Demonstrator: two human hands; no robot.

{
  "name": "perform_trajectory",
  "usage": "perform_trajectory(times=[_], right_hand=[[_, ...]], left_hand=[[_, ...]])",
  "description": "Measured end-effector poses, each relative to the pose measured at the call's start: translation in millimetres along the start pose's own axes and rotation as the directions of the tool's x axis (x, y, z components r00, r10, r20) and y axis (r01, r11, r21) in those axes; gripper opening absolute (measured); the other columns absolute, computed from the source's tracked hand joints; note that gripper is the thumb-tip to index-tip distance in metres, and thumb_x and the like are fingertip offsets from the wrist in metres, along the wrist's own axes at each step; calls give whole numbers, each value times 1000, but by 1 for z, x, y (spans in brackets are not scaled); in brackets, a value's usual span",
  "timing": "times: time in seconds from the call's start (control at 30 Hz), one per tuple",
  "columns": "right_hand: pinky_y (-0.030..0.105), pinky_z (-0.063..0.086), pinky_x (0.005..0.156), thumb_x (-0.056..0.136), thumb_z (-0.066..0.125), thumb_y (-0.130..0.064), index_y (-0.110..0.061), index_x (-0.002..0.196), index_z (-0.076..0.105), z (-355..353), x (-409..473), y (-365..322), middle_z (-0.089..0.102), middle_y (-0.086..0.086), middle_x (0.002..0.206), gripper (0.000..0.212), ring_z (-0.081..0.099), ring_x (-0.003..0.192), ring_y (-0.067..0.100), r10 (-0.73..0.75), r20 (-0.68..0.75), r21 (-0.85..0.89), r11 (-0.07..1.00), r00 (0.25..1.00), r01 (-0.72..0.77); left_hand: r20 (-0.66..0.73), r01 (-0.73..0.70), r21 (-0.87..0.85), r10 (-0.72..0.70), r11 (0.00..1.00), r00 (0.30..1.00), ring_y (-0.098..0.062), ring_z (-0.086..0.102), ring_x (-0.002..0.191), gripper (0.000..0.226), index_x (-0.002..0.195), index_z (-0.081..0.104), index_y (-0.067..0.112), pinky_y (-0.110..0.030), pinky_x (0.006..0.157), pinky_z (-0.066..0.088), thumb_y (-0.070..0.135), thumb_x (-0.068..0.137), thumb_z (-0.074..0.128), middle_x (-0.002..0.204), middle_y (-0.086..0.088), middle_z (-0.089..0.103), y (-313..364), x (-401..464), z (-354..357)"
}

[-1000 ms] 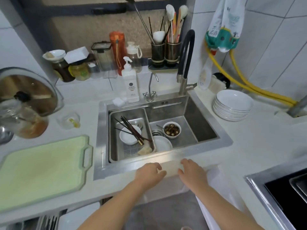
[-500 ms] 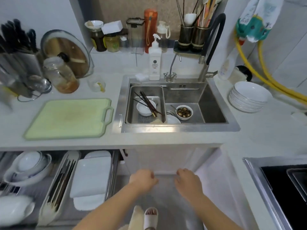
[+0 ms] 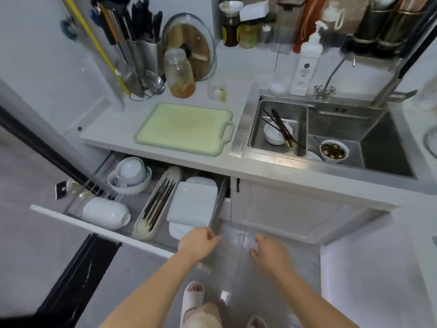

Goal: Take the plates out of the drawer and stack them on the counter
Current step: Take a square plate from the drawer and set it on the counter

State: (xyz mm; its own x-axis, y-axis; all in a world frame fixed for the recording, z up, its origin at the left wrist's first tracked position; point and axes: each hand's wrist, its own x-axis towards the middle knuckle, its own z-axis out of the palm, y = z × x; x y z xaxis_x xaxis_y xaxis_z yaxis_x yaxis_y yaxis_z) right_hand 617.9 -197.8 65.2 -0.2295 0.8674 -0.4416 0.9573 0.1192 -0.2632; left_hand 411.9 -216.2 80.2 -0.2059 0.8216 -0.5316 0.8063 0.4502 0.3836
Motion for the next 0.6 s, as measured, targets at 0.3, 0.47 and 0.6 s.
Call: perform_trajectory(times=[0.3, 0.47, 0.6], right_hand=[[32, 46, 79, 93, 45, -36, -17, 118, 49, 18, 56, -120, 62, 8, 118, 31, 60, 107, 27, -20, 16, 112, 993, 1000, 18], [30, 45, 74, 92, 46, -36, -17, 113, 51, 39, 93, -184, 64, 6, 110, 29, 61, 100, 24, 75, 64, 222, 971, 995, -87], [29, 46, 79, 94, 45, -33, -15, 125, 48, 64, 123, -213, 61, 5, 117, 36, 59, 107, 23, 193, 117, 327, 919, 974, -221]], left_hand=[[42, 62, -48, -60, 997, 997, -17, 63, 97, 31, 100, 63, 30, -31, 82, 51, 53, 83, 51, 100, 7, 66, -96, 51, -67], [117, 42, -70, -34, 997, 993, -15, 63, 91, 27, 105, 64, 30, -34, 83, 55, 44, 86, 50, 102, 7, 68, -139, 103, -98], [158, 11, -17, -8, 1000, 987, -18, 64, 93, 27, 108, 63, 28, -34, 81, 55, 39, 89, 46, 106, 4, 68, -163, 144, -106]])
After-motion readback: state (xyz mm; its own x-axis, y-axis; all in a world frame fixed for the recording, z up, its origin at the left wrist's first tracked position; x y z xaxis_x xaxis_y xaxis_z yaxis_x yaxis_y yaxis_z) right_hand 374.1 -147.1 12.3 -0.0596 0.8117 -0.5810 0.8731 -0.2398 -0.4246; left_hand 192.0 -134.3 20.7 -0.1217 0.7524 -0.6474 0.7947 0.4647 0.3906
